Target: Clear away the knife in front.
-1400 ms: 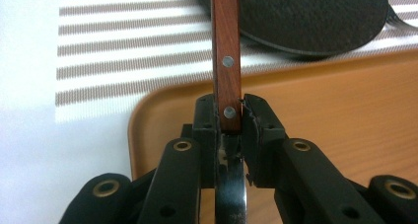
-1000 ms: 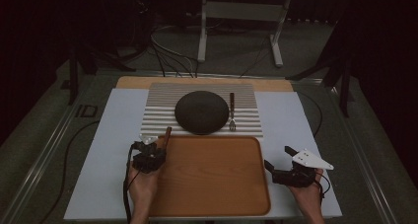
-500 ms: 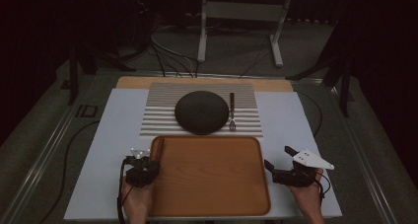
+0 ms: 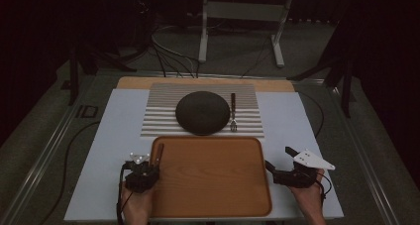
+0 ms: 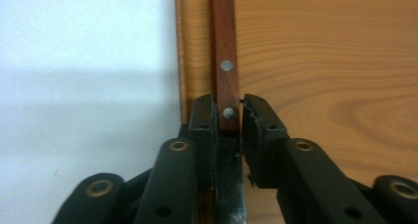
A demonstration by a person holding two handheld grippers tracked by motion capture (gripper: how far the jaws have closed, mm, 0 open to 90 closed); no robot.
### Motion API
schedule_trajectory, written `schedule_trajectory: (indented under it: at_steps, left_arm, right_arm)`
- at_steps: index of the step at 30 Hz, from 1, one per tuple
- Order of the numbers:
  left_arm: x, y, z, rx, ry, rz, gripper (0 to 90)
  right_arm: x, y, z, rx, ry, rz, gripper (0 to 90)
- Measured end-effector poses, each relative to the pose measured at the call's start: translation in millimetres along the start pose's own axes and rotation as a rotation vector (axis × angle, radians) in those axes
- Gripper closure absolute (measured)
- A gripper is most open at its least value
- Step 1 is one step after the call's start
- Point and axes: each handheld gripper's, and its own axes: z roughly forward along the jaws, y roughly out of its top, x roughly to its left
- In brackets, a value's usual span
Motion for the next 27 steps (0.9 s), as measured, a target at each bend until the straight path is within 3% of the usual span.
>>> schedule_trajectory:
  at_steps: [3, 7, 14, 16, 20, 21, 27]
  left_arm:
    - [-0.9, 3.8, -6.2, -0.028, -0.015, 0.009, 64.2]
    - [1.1, 13.7, -9.6, -0.078, -0.047, 0.024, 44.0]
    - [1.6, 30.6, -14.0, -0.151, -0.109, 0.076, 16.4]
    - [4.3, 37.4, -16.1, -0.192, -0.164, 0.075, 13.7]
    - [10.2, 48.7, -19.7, -0.227, -0.193, 0.087, 4.3]
    - [13.4, 55.1, -24.5, -0.253, -0.221, 0.119, 0.8]
    - [18.6, 69.1, -33.7, -0.305, -0.232, 0.149, 0.0]
  right_arm:
    - [-0.2, 0.1, -0.2, -0.001, 0.001, -0.001, 7.8]
    - [-0.9, 0.3, -0.3, -0.001, 0.002, 0.0, 7.7]
    - [-1.2, 0.4, -0.8, -0.002, 0.0, 0.004, 7.7]
    - [-1.2, 0.4, -0.8, -0.003, 0.0, 0.003, 7.8]
    - [-1.1, 0.4, -1.1, -0.005, 0.0, 0.003, 7.7]
    - [-1.6, 0.4, -1.3, -0.005, -0.001, 0.004, 7.7]
    - [-1.2, 0.5, -1.2, -0.006, 0.0, 0.004, 7.7]
